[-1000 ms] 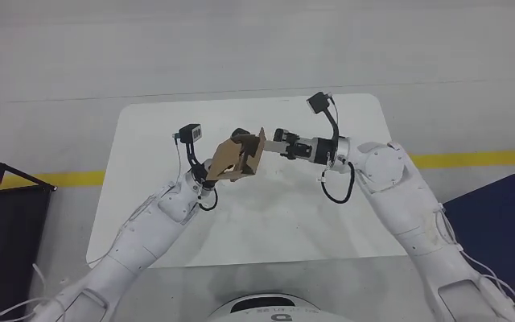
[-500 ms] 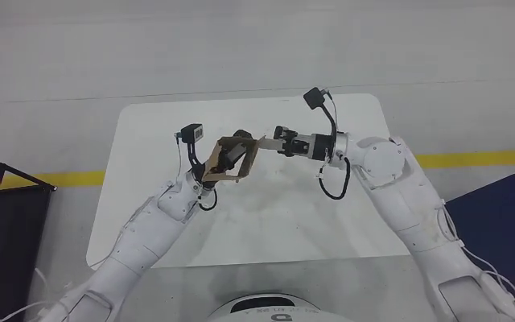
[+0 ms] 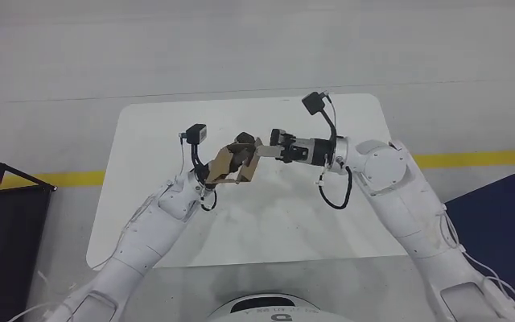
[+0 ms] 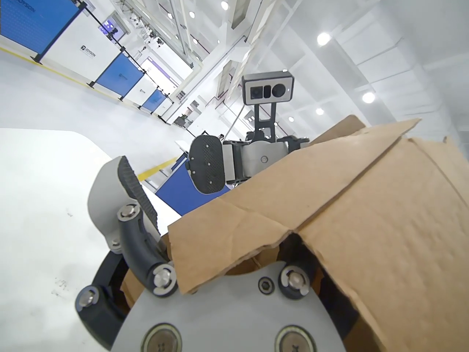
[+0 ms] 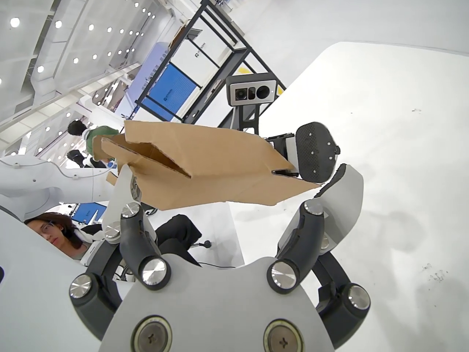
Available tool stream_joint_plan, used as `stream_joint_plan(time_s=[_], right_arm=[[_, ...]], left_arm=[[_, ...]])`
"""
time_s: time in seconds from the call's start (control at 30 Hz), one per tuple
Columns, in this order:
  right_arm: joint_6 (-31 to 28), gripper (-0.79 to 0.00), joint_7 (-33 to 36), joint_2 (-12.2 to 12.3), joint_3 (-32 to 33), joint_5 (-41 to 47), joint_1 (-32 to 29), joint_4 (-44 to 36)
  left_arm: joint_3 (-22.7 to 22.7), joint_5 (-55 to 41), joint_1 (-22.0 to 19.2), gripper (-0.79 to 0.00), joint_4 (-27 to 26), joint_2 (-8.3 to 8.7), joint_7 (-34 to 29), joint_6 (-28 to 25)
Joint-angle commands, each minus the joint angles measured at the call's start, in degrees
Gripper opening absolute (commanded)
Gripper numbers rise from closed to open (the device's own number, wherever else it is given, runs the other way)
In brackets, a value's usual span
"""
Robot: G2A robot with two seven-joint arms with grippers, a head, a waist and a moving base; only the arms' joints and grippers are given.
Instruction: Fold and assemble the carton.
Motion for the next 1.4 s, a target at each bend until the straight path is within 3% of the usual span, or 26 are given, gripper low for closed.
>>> stream_joint_plan(time_s=[0.0, 0.4, 0.77, 1.17, 1.37], right_arm=[[0.61, 0.0, 0.44, -0.06, -0.42, -0.15, 0.59, 0.44], [6.9, 0.0, 3.92, -0.03, -3.23, -7.96, 3.73, -0.15], [6.49, 0.0, 2.33, 0.16, -2.62, -8.31, 2.93, -2.93], [3.43, 0.0, -0.15, 1.08, 1.3, -7.33, -2.34, -7.62], [3.34, 0.0, -2.15, 1.05, 2.63, -5.65, -1.08, -4.13]], left_arm=[[-0.26, 2.28, 0.13, 0.0, 0.01, -0.16, 0.86, 0.0], [0.38, 7.55, 0.06, 0.0, 0.83, -0.7, 4.98, 0.0], [1.16, 5.48, -0.52, 0.0, 1.97, -0.62, 5.61, 0.0], [-0.44, 2.19, -0.19, 0.0, 2.15, -0.19, 3.62, 0.0], [-0.26, -0.08, 0.38, 0.0, 1.65, -0.26, 1.23, 0.0]])
